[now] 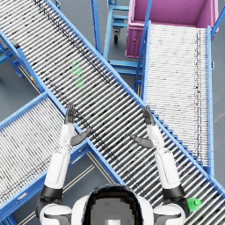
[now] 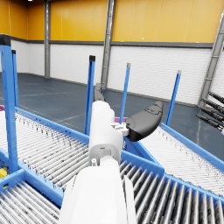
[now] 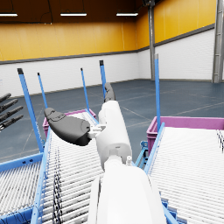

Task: Pick up the oil and place it on the left assembly line, put the cola on the right, and keep Sprite still

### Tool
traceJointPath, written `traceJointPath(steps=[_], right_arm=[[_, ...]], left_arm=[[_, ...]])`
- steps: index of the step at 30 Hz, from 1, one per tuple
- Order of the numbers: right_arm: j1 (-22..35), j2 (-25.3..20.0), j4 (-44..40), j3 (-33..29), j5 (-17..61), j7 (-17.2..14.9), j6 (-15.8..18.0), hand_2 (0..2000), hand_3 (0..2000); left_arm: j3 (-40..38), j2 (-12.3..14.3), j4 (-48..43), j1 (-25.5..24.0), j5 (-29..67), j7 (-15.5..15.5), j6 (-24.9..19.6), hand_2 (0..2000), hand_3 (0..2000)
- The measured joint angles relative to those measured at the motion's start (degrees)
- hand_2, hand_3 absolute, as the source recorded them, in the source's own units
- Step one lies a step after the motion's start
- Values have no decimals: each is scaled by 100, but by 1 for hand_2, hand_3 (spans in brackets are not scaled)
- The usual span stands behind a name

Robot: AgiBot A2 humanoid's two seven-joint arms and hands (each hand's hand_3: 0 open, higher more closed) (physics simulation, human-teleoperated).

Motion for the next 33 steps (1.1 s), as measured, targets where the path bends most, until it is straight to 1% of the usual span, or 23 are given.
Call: traceJointPath(steps=[33], right_arm=[[0, 0, 0, 0, 0, 0, 0, 0, 0]], left_arm=[[0, 0, 0, 0, 0, 0, 0, 0, 0]])
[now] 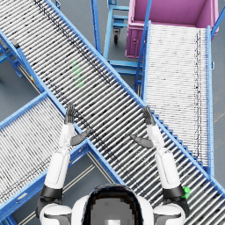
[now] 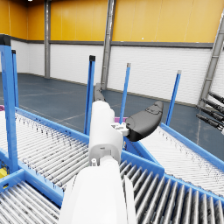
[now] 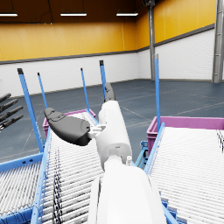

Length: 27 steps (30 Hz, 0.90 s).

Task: Pick up the oil and place it on the left assembly line, put the cola on the right, and keep Sprite still

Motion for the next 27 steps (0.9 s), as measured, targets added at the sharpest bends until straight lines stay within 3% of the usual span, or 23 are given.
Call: traceJointPath(steps=[27], right_arm=[[0, 0, 0, 0, 0, 0, 0, 0, 0]], left_arm=[[0, 0, 0, 0, 0, 0, 0, 0, 0]])
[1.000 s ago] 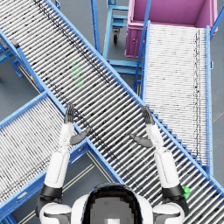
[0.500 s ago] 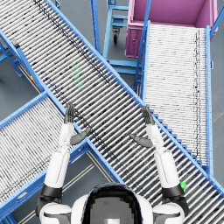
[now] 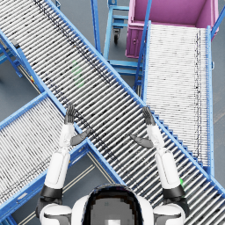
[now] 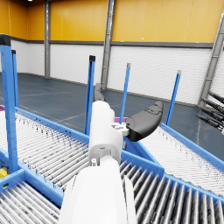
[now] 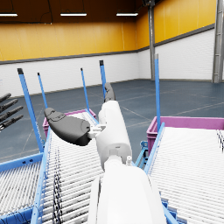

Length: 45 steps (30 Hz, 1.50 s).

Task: Pick up the oil and place it on the left assembly line, put the cola on the right, and keep Sprite still

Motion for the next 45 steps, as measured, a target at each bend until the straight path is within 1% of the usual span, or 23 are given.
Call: traceJointPath(steps=[23, 25, 27, 30, 36, 37, 45], right_arm=[[0, 0, 0, 0, 0, 0, 0, 0, 0], [-10, -33, -32, 34, 0, 281, -278, 0, 0], [0, -79, -11, 11, 0, 426, -421, 0, 0], [83, -176, 46, -117, 0, 522, -516, 0, 0], [350, -377, 188, -470, -1, 571, -564, 0, 0], [379, -400, 216, -537, 249, 573, -566, 0, 0], [636, -543, 452, -990, 2293, 578, -571, 0, 0]], left_arm=[[0, 0, 0, 0, 0, 0, 0, 0, 0], [27, 46, 49, 13, 0, -280, -281, 0, 0], [-55, 114, 71, 73, 0, -424, -425, 0, 0], [-220, 235, 90, 233, -1, -520, -522, 0, 0], [-549, 444, 117, 564, -1, -569, -570, 0, 0], [-612, 469, 117, 610, -2, -571, -572, 0, 0], [-1171, 607, 25, 1016, 2035, -576, -577, 0, 0]])
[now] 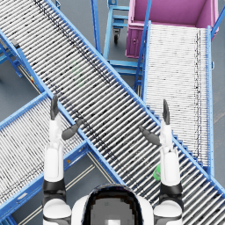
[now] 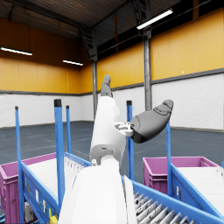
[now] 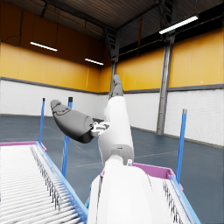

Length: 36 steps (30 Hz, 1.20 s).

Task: Pick up the oil and place it on the left assembly line, put the cola on the right, and keep Sprite still

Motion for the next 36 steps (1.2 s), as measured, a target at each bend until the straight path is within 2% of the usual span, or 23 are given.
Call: traceJointPath(steps=[3, 7, 25, 36], right_arm=[[89, -32, 48, -140, 574, 0, 0, 0, 0], [166, -60, 83, -336, 819, 0, 0, 0, 0], [355, -91, -75, -1049, 905, 0, 0, 0, 0], [491, -78, -83, -1095, 905, 0, 0, 0, 0]], left_arm=[[-168, 23, -15, 106, 573, 0, 0, 0, 0], [-362, 41, -12, 227, 818, 0, 0, 0, 0], [-913, 95, 120, 300, 903, 0, 0, 0, 0], [-948, 112, 95, 333, 903, 0, 0, 0, 0]])
